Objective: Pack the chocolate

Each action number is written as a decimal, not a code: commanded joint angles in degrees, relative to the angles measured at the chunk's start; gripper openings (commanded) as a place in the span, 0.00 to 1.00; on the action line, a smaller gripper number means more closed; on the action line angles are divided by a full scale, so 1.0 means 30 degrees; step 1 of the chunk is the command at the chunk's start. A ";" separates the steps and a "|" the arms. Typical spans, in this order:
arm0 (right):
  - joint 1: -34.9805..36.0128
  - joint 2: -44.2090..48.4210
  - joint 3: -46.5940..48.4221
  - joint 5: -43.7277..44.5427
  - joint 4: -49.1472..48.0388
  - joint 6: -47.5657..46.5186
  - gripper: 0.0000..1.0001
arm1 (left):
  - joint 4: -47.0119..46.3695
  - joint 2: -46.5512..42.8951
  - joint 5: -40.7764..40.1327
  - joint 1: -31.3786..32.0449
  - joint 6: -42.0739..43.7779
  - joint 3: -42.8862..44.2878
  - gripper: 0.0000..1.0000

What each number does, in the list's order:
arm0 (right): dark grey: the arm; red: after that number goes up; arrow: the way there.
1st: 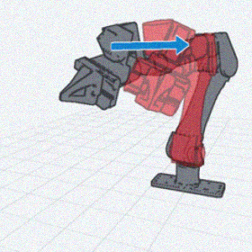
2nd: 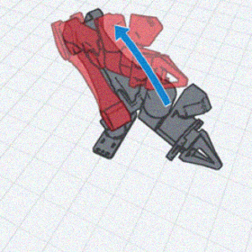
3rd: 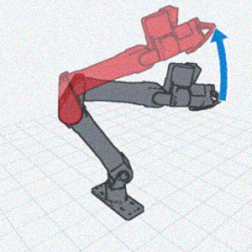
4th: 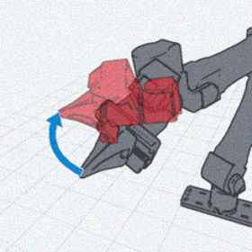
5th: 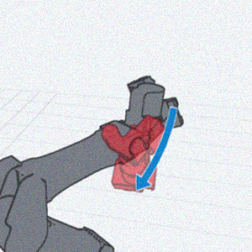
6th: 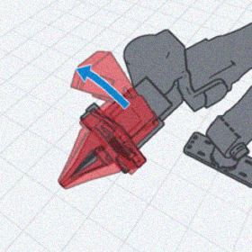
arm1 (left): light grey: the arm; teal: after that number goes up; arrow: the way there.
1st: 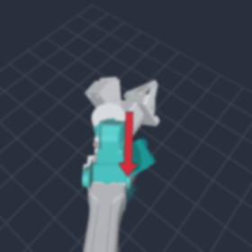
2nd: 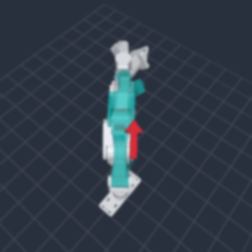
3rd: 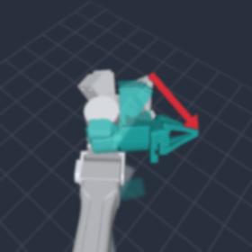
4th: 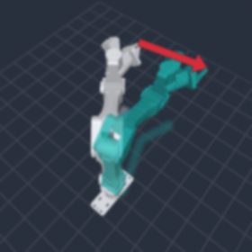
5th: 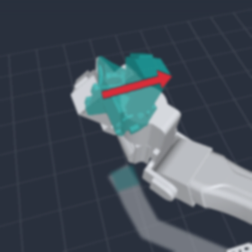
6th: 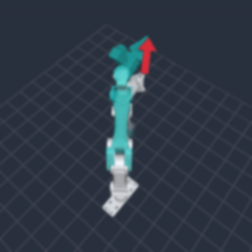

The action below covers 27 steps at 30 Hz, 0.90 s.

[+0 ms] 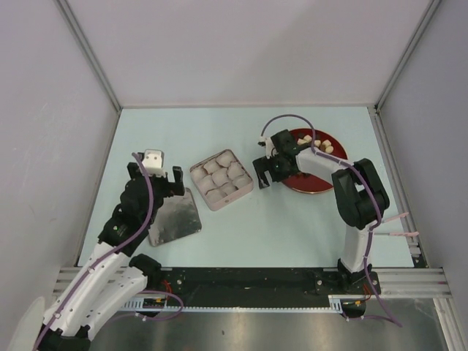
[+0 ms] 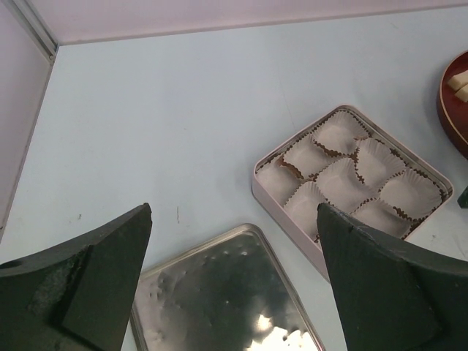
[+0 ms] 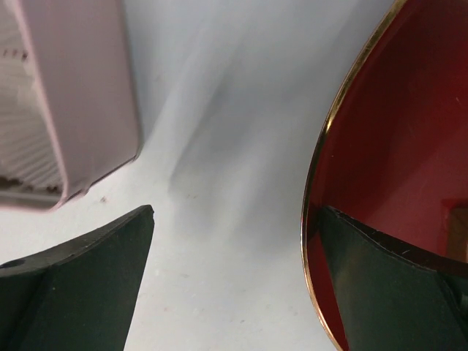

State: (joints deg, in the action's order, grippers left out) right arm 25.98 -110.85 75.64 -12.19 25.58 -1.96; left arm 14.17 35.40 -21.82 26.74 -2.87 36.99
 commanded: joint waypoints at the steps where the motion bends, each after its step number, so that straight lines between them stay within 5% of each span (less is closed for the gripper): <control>1: 0.0890 0.1235 -0.1304 0.0340 0.1374 0.1149 1.00 | -0.0740 -0.0519 0.0185 -0.0125 0.0401 -0.0290 1.00; 19: 0.4817 0.5361 -0.3767 0.0457 0.0907 0.3346 1.00 | -0.0799 -0.0491 -0.0049 0.0256 0.0548 -0.0436 1.00; 27: 0.3326 0.9553 -0.3767 0.5227 0.1108 0.6650 1.00 | -0.0770 -0.0607 -0.0255 0.0636 0.0577 -0.0495 1.00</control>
State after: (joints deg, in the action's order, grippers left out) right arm 39.24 -89.52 63.66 -6.26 28.56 10.68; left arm 14.06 34.06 -21.91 27.99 -2.46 36.07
